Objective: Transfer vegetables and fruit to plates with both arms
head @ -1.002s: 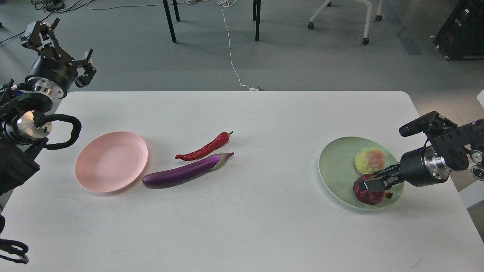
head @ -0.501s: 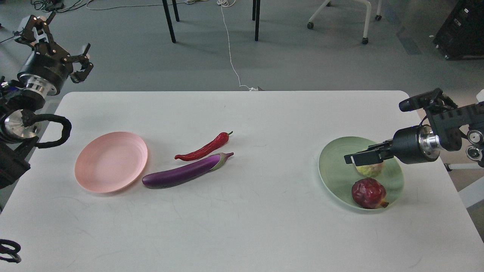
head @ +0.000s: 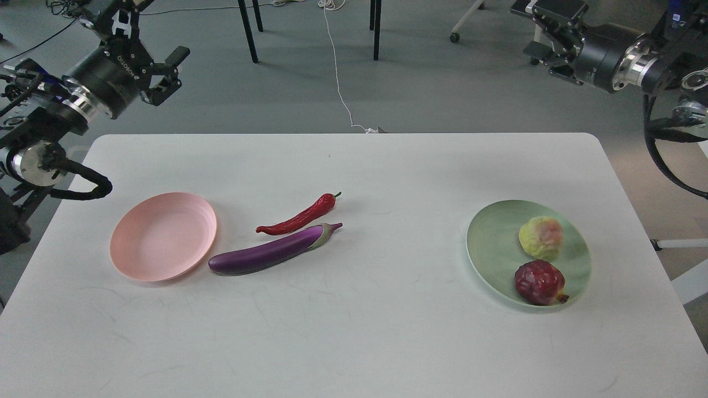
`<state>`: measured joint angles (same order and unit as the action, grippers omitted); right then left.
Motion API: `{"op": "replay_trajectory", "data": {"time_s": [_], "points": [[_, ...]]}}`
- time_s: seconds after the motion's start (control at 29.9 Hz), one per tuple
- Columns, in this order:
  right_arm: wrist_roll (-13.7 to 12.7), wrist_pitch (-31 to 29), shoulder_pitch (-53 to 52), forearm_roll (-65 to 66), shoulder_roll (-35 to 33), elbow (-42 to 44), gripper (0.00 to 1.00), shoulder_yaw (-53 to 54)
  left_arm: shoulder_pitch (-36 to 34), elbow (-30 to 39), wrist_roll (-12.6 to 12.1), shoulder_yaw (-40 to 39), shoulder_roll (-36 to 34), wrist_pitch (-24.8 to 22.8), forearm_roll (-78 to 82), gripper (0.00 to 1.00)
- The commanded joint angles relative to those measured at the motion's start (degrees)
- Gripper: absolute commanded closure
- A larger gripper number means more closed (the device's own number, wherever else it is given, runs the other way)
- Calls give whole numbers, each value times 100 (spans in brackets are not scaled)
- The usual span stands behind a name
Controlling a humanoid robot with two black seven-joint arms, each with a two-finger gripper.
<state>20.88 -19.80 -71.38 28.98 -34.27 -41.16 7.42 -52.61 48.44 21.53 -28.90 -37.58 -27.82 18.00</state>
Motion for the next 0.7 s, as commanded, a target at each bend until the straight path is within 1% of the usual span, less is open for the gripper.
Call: {"op": "replay_trajectory", "data": {"time_s": [0.0,0.13,0.23,0.33,0.4,0.5,0.57,0.67], "points": [[39,12,396,-234,306,520,1,776,-12,490,52,-1,-48,119,1308,2],[48,11,1045,-611,675,635,1,1928,-3,920,53,-19,5,356,3038,3],[48,3,1433,-1138,877,635,1,2613,32,1517,53,-10,40,601,4207,3],[48,3,1653,-1718,1036,626,1,2975,154,2132,53,16,49,1058,5385,3],[48,-32,1706,-2139,1071,626,1,3212,312,2467,52,200,75,1366,6342,6],[39,-41,1776,-2790,1089,644,1,3432,340,2880,105,577,110,1534,7704,6],[39,-68,1829,-3308,1167,766,1,3494,357,3039,193,806,119,1674,8557,6],[21,-155,1926,-3714,1370,1082,1,3521,357,3005,263,1254,128,2025,9499,8]]}}
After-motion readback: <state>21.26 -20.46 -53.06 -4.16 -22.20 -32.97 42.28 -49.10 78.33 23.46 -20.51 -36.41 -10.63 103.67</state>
